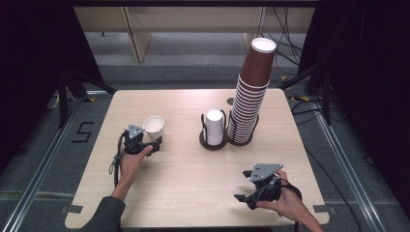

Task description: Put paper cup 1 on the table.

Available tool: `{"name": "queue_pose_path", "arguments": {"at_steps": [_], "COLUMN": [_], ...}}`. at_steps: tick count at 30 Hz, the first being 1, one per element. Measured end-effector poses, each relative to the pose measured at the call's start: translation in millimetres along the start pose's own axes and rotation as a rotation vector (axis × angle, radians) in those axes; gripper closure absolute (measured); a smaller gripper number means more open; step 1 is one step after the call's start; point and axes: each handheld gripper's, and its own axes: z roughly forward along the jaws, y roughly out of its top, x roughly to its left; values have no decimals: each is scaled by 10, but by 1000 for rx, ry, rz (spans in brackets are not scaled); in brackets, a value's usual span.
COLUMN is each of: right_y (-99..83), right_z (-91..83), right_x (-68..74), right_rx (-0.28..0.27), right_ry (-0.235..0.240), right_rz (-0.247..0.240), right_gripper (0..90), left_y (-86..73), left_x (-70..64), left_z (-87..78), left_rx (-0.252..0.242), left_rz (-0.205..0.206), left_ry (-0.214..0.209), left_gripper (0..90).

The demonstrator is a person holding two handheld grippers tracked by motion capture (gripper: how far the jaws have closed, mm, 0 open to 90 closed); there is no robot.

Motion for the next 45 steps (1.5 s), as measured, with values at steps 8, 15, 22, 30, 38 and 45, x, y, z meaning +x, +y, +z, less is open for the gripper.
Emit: {"name": "queue_pose_path", "arguments": {"at_steps": [8,15,22,30,38,45], "right_y": [4,1,6,4,1,-7], "right_z": [-34,-37,-63,-81,-79,-89], "right_x": [-24,-24,-34,-48,-55,-59], "right_rx": [-12,-11,-19,-31,-28,-34], "right_ry": [-17,-14,-23,-33,-34,-40], "right_rz": [20,33,40,56,54,53], "right_gripper": [163,165,165,164,164,164], "left_y": [-5,-4,-111,-287,-460,-578], "left_x": [-127,-330,-529,-707,-891,-1024], "left_z": [-237,-509,-752,-926,-1000,-1060], "left_rx": [-36,-55,-93,-116,-105,-86], "left_rz": [-16,22,16,38,77,110], "left_ry": [-33,-63,-108,-143,-168,-213], "left_gripper": [148,150,150,149,149,148]}}
